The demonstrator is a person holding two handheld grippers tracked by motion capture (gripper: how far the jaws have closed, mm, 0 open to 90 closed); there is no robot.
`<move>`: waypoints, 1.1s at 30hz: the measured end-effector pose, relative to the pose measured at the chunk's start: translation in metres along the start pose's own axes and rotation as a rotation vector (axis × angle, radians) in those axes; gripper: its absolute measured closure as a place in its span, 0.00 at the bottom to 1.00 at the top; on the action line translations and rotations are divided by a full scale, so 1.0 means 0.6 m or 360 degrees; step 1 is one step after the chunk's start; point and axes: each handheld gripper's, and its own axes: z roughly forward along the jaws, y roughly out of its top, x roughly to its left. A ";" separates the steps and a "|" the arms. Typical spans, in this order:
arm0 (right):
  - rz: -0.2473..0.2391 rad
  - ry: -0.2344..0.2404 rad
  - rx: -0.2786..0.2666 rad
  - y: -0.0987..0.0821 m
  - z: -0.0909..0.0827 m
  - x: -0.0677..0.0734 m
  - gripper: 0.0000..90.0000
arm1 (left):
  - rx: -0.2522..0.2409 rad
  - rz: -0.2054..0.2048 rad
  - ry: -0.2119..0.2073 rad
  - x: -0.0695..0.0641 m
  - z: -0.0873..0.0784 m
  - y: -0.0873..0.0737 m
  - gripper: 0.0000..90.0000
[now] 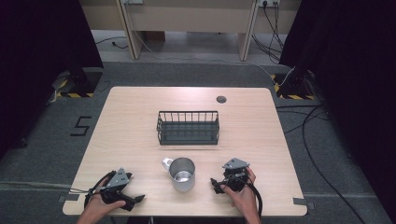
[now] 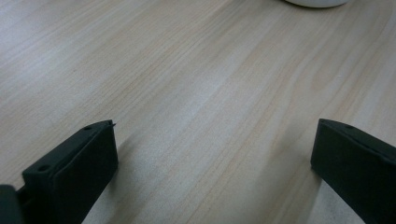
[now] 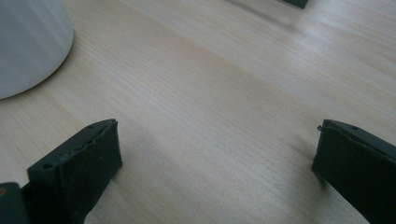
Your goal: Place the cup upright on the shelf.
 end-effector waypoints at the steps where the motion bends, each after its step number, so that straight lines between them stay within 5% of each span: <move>1: 0.0005 0.0000 -0.0004 0.000 -0.001 0.000 0.03 | 0.0000 0.0000 0.0000 0.000 0.000 0.000 0.00; 6: 0.0035 -0.0012 -0.0049 -0.002 -0.006 -0.003 0.19 | 0.0000 0.0000 0.0000 0.000 0.000 0.000 0.00; 10: 0.0102 0.0038 -0.0113 -0.001 -0.017 -0.006 0.20 | 0.0000 0.0000 0.0000 0.000 0.000 0.000 0.00; 33: -0.0004 0.0133 -0.0351 0.063 -0.087 0.049 0.29 | -0.0002 -0.0003 0.0000 0.000 0.000 0.000 0.00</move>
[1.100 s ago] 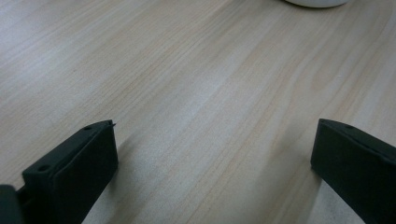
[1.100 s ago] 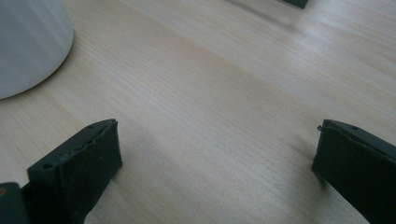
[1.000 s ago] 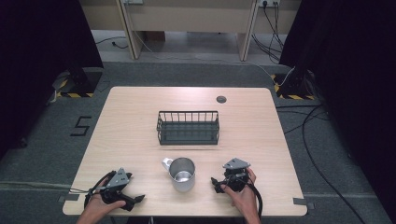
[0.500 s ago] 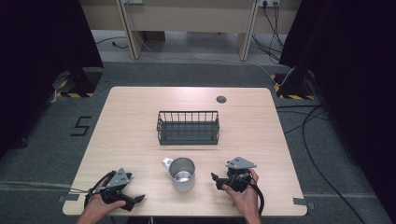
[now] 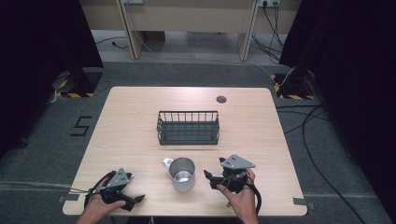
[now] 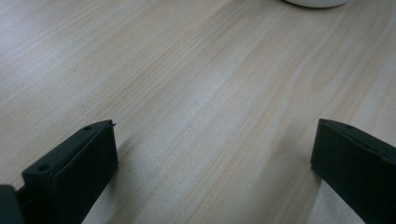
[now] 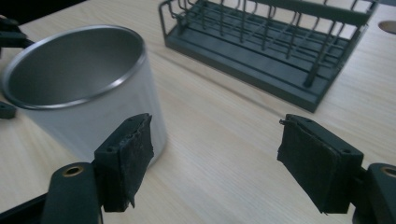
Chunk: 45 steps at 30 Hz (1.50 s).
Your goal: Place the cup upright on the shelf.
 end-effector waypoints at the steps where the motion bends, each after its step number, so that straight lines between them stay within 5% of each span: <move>1: 0.0000 0.0000 0.0000 0.000 0.000 0.000 0.29 | 0.0000 0.0000 0.0000 0.000 0.000 0.000 0.00; 15: -0.0043 0.0135 -0.0106 0.023 -0.018 0.049 0.30 | 0.0002 0.0005 0.0000 0.000 0.000 0.000 0.00; 23: -0.0035 0.0179 -0.0165 0.040 0.002 0.056 0.50 | 0.0002 0.0005 0.0000 0.000 0.000 0.000 0.00; 38: -0.0071 0.0163 -0.0056 0.052 0.060 0.054 0.85 | 0.0002 0.0002 0.0000 0.000 0.000 0.000 0.00; 45: -0.0109 0.0176 -0.0058 0.057 0.070 0.052 0.92 | 0.0002 0.0002 0.0000 0.000 0.000 0.000 0.00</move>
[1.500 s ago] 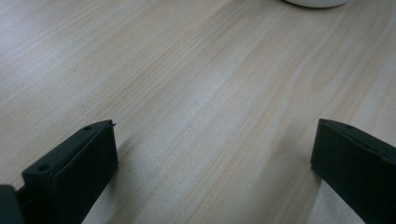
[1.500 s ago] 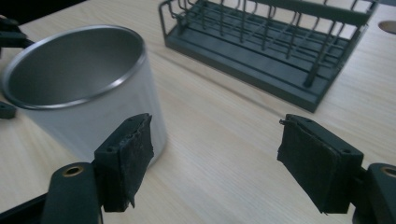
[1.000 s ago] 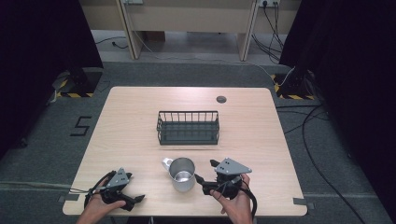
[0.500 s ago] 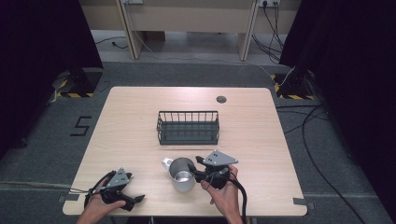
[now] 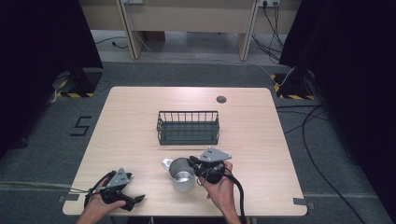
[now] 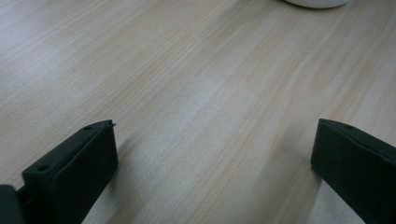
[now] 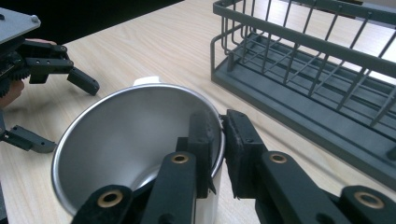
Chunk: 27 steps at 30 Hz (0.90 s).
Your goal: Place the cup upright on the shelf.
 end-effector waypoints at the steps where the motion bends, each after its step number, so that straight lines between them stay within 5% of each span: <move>1: 0.0000 0.0000 0.0000 0.000 0.000 0.000 0.92 | 0.0000 0.0000 0.0000 0.000 0.000 0.000 0.00; 16: -0.0091 0.0101 0.0002 0.012 0.019 -0.016 0.92 | 0.0000 0.0000 0.0000 0.000 0.000 0.000 0.00; 20: -0.0045 0.0116 -0.0042 0.013 0.012 -0.017 0.79 | 0.0000 -0.0001 0.0000 0.000 0.000 0.000 0.00; 21: -0.0036 0.0117 -0.0064 0.013 0.004 -0.013 0.63 | 0.0000 0.0000 0.0000 0.000 0.000 0.000 0.00; 22: -0.0036 0.0117 -0.0064 0.013 0.004 -0.013 0.63 | 0.0000 0.0000 0.0000 0.000 0.000 0.000 0.00; 23: -0.0040 0.0100 -0.0085 0.011 -0.001 -0.009 0.48 | -0.0001 0.0000 0.0000 0.000 0.000 0.000 0.00; 27: -0.0030 0.0161 -0.0178 0.000 -0.014 0.002 0.32 | 0.0000 0.0000 0.0000 0.000 0.000 0.000 0.00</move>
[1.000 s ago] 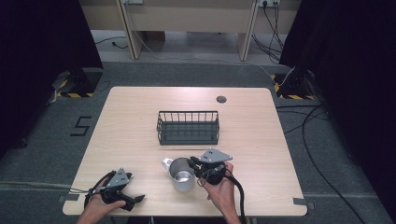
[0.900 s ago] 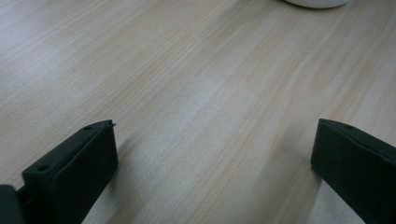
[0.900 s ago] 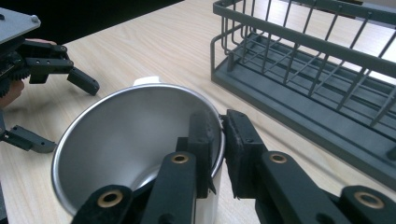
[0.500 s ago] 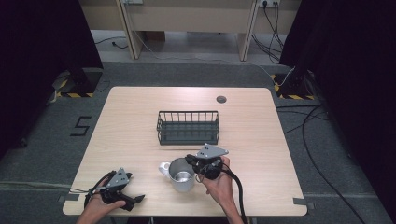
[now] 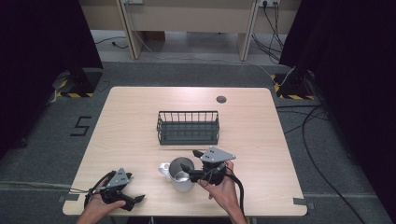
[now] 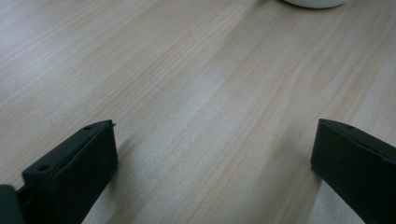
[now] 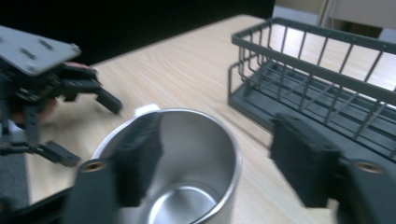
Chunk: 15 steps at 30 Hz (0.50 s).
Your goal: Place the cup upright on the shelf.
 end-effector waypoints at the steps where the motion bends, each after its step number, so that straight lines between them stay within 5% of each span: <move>1: 0.0000 0.0000 0.0000 0.000 0.000 0.000 0.27 | 0.0000 0.0000 0.0000 0.000 0.000 0.000 0.00; 4: -0.0025 0.0049 -0.0051 -0.010 -0.010 0.011 0.17 | 0.0000 0.0000 0.0000 0.000 0.000 0.000 0.00; 15: -0.0097 0.0097 -0.0100 -0.040 -0.017 0.014 0.17 | 0.0000 0.0000 0.0000 0.000 0.000 0.000 0.00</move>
